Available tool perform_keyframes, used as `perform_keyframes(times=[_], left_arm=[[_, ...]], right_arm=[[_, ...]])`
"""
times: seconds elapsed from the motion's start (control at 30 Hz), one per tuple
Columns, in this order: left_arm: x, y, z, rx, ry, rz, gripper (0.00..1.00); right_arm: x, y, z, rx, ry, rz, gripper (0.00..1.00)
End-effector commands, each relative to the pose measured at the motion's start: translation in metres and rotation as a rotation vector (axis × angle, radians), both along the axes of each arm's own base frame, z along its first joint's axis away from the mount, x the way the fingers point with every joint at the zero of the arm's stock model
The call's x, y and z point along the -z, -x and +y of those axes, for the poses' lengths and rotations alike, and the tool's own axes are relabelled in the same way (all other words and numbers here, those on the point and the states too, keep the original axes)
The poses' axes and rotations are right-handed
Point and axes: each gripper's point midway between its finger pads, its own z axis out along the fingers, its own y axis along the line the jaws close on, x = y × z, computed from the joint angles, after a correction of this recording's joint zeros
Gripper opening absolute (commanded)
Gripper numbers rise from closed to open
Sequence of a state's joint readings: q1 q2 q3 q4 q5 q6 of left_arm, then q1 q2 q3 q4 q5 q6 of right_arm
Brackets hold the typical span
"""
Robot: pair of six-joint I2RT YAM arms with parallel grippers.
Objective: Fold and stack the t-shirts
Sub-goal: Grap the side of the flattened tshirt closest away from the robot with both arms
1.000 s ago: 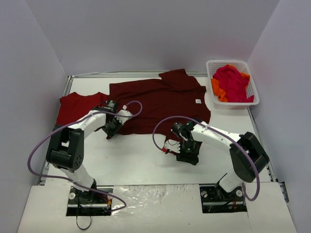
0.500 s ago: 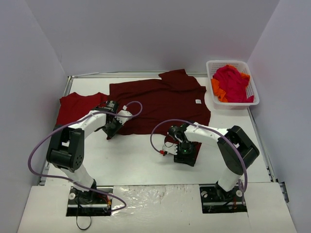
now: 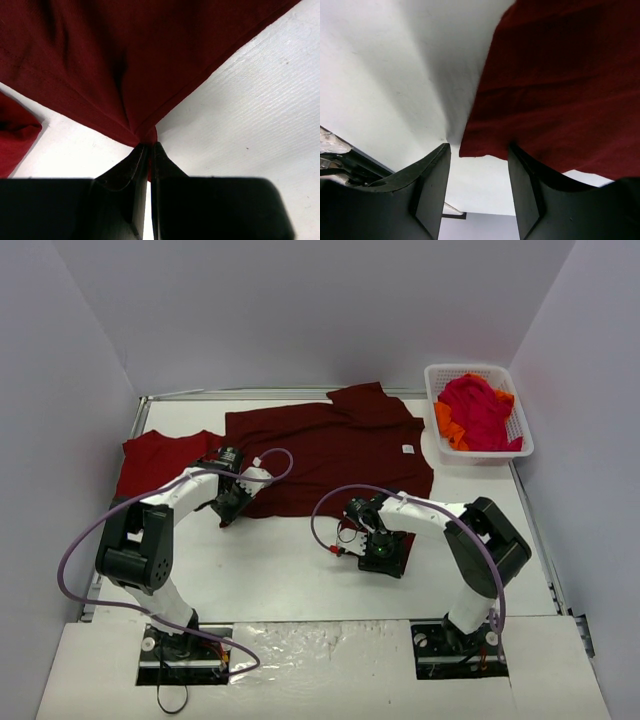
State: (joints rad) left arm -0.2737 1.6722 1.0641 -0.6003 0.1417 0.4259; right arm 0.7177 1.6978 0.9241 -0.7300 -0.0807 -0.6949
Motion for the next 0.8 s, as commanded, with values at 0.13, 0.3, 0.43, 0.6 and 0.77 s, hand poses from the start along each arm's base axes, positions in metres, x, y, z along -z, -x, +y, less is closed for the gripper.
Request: perform_keyframes(times=[0.13, 0.3, 0.43, 0.6, 0.77], left_arm=[[-0.007, -0.002, -0.004, 0.004, 0.023, -0.008, 0.02], [-0.005, 0.000, -0.003, 0.005, 0.018, -0.003, 0.02], [-0.006, 0.000, -0.003, 0.006, 0.022, -0.006, 0.02], [-0.009, -0.001, -0.004, 0.006, 0.025, -0.013, 0.02], [-0.017, 0.000, -0.005, 0.014, 0.037, -0.022, 0.03]], right_arm=[[-0.003, -0.001, -0.011, 0.037, 0.071, 0.006, 0.41], [0.000, -0.001, -0.011, 0.049, 0.088, 0.015, 0.26], [0.004, 0.000, -0.011, 0.054, 0.100, 0.024, 0.05], [0.003, 0.002, -0.011, 0.068, 0.098, 0.026, 0.00], [-0.012, 0.006, -0.003, 0.064, 0.050, 0.059, 0.00]])
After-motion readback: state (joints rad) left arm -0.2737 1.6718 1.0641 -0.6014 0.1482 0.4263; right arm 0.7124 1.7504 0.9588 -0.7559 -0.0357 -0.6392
